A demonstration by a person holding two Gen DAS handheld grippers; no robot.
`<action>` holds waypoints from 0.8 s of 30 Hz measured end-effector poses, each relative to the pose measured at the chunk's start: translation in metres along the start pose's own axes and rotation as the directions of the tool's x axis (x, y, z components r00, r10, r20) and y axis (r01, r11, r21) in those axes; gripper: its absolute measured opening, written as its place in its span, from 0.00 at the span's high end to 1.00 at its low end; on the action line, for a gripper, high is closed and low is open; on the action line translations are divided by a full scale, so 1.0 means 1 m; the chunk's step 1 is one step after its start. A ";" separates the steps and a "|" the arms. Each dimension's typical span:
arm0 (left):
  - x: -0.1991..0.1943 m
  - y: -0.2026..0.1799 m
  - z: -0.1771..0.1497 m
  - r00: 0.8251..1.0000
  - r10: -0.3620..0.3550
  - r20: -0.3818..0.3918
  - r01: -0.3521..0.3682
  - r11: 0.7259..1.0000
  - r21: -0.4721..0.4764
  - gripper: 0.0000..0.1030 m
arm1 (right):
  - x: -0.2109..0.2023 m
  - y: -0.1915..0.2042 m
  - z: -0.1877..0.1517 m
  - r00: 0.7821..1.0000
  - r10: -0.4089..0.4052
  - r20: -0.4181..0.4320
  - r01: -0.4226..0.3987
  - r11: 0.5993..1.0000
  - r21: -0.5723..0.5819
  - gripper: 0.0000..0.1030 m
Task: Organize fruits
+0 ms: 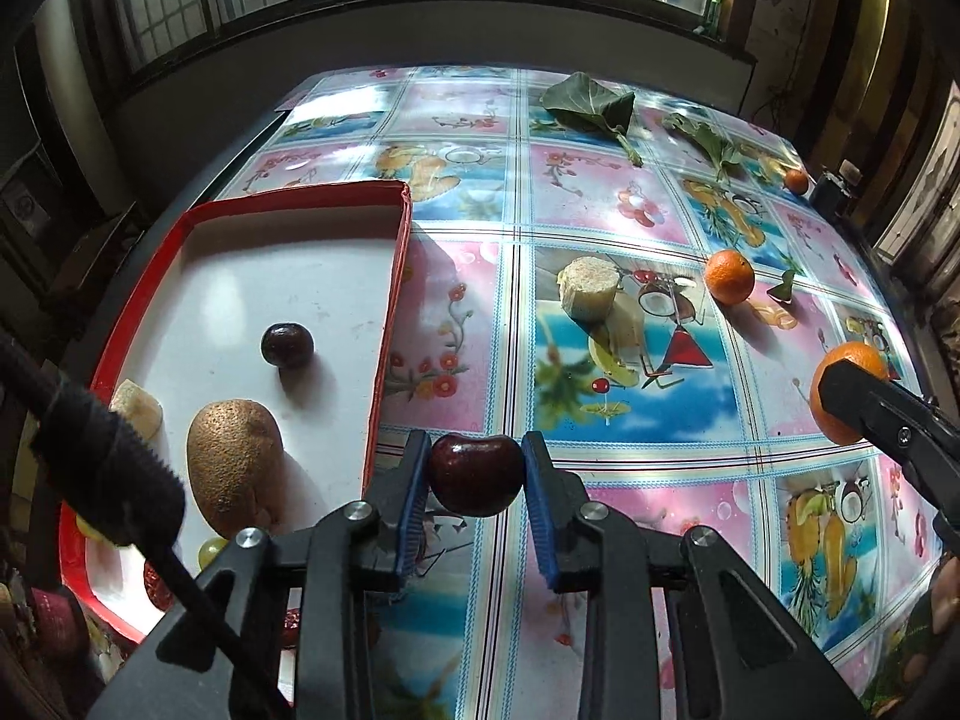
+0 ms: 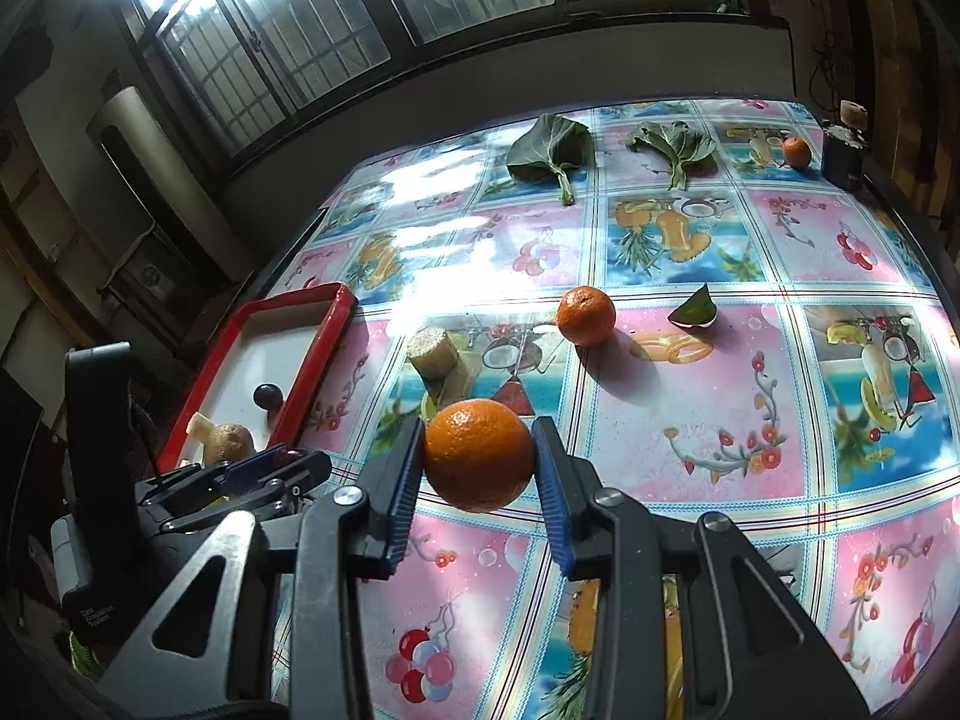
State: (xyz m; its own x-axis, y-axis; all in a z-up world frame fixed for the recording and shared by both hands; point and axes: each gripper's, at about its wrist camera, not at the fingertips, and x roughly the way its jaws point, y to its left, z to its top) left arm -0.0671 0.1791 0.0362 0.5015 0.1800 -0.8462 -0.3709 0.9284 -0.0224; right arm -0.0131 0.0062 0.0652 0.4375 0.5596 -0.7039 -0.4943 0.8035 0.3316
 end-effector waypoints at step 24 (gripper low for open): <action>-0.014 0.060 0.003 0.998 0.046 0.037 -0.042 0.995 -0.092 0.71 | 0.020 0.063 0.000 0.999 0.038 -0.038 -0.042 0.993 -0.112 0.63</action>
State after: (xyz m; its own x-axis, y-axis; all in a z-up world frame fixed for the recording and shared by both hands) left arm -0.0939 0.2334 0.0483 0.5123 0.2339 -0.8263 -0.4623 0.8860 -0.0359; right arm -0.0355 0.0681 0.0724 0.3896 0.5815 -0.7142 -0.5929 0.7518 0.2886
